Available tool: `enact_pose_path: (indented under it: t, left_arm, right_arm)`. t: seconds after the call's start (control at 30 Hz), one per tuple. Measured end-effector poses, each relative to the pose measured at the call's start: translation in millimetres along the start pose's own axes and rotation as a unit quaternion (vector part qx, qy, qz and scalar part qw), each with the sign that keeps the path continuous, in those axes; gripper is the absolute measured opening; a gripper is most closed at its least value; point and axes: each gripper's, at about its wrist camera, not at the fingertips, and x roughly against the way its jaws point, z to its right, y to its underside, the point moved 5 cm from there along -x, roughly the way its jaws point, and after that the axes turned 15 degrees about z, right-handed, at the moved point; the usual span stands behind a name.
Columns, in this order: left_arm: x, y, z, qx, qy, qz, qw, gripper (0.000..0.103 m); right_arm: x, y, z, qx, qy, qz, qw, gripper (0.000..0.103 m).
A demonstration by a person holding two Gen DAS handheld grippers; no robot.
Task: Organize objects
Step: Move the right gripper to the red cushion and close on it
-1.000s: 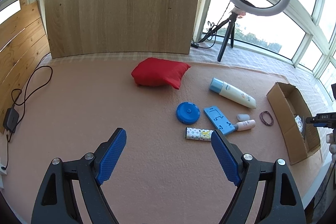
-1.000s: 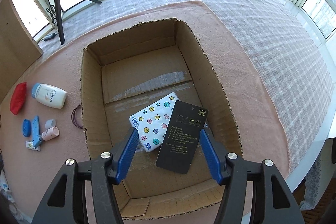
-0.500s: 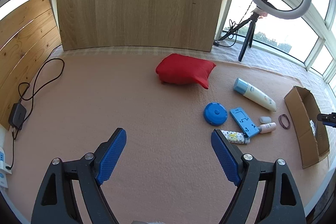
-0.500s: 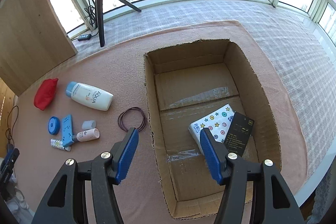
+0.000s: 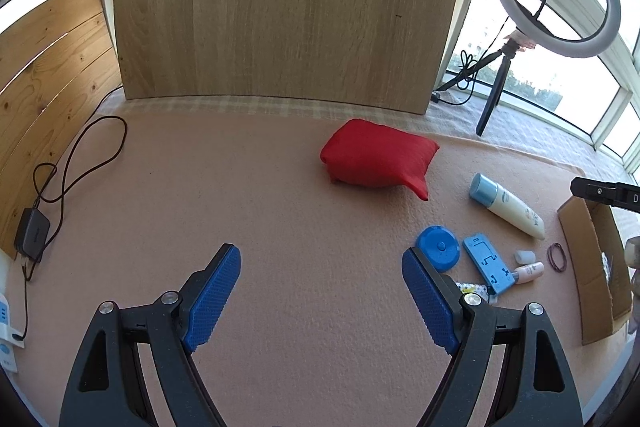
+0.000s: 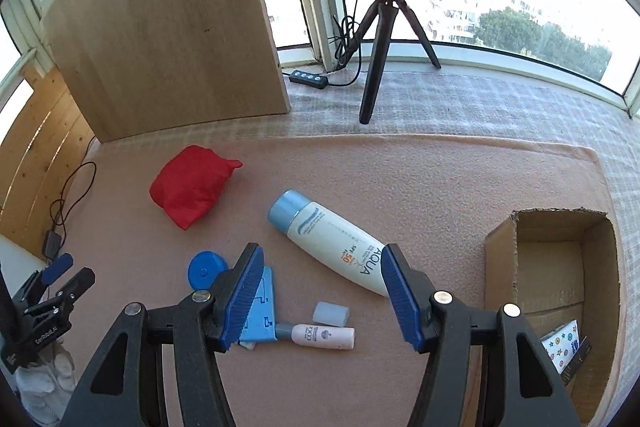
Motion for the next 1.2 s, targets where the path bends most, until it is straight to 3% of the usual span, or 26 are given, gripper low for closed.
enact_pose_path:
  t: [0.27, 0.5, 0.7, 1.0, 1.13, 1.2]
  left_arm:
    - [-41, -7, 0, 0.024, 0.017, -0.012, 0.9995, 0.086]
    - [-83, -13, 4, 0.041, 0.039, -0.030, 0.9980, 0.086]
    - [-110, -21, 9, 0.057, 0.061, -0.039, 0.9958, 0.086]
    - [-143, -16, 21, 0.090, 0.107, -0.070, 0.9877, 0.085]
    - [-150, -9, 23, 0.115, 0.134, -0.084, 0.9807, 0.074]
    - [-147, -9, 26, 0.107, 0.133, -0.080, 0.9821, 0.073]
  right_arm:
    - [-79, -32, -64, 0.023, -0.067, -0.031, 0.997, 0.057]
    - [-144, -51, -95, 0.025, -0.089, -0.053, 0.994, 0.057]
    - [-189, -47, -113, 0.018, -0.107, -0.088, 0.990, 0.058]
    - [-210, -32, -127, -0.033, -0.151, -0.135, 0.979, 0.058]
    - [-204, -26, -125, -0.061, -0.162, -0.152, 0.973, 0.058]
    - [-199, -22, -124, -0.067, -0.164, -0.153, 0.972, 0.058]
